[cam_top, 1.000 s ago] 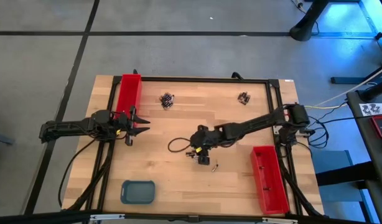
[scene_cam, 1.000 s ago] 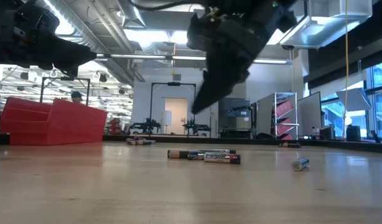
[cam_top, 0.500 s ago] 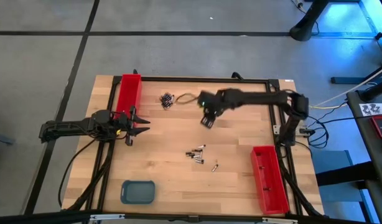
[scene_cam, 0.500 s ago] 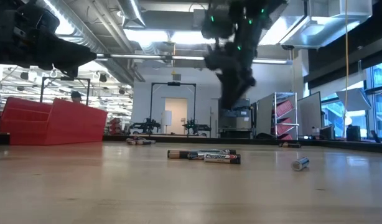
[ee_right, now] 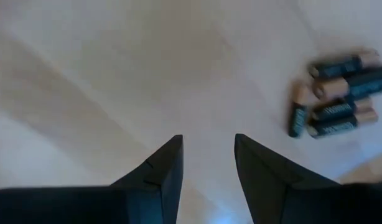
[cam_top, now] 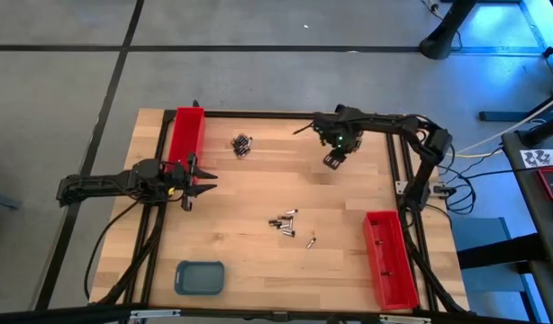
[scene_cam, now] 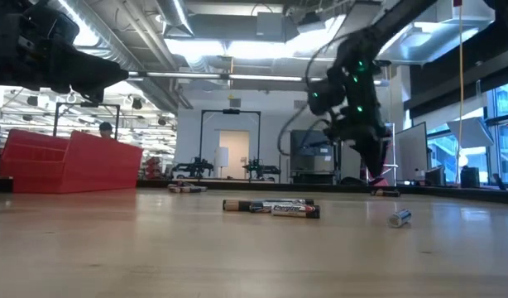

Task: Sort batteries
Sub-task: Put the small black battery into the bottom red bin

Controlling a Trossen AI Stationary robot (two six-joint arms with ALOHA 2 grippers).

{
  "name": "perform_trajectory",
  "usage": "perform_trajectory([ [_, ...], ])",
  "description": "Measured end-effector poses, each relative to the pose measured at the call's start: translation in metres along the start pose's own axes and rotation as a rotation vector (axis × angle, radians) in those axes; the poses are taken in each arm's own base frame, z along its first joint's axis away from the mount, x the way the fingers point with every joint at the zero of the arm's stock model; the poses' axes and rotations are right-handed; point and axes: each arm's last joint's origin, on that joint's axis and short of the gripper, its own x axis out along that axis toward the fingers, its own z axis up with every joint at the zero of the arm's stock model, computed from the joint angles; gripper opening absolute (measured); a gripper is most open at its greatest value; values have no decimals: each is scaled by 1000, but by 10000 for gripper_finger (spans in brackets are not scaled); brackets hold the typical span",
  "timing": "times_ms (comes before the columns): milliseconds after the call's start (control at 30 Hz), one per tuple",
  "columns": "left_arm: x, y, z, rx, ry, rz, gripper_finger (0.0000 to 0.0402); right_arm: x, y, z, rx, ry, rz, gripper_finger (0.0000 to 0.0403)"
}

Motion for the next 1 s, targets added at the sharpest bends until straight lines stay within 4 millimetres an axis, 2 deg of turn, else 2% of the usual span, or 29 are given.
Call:
perform_trajectory([
  [100, 0, 0, 0, 0, 0, 0, 114, 8, -15, -2, -1, 14, 31, 145],
  [300, 0, 0, 0, 0, 0, 0, 114, 11, -37, 1, -35, -6, 30, 145],
  [533, 0, 0, 0, 0, 0, 0, 114, 13, -63, 3, 25, -41, 50, 145],
  [700, 0, 0, 1, -33, -6, 0, 114, 14, -70, 4, 42, -60, 49, 145],
  [1000, 0, 0, 8, -117, -89, -4, 114, 18, -66, 1, 7, -38, -11, 145],
])
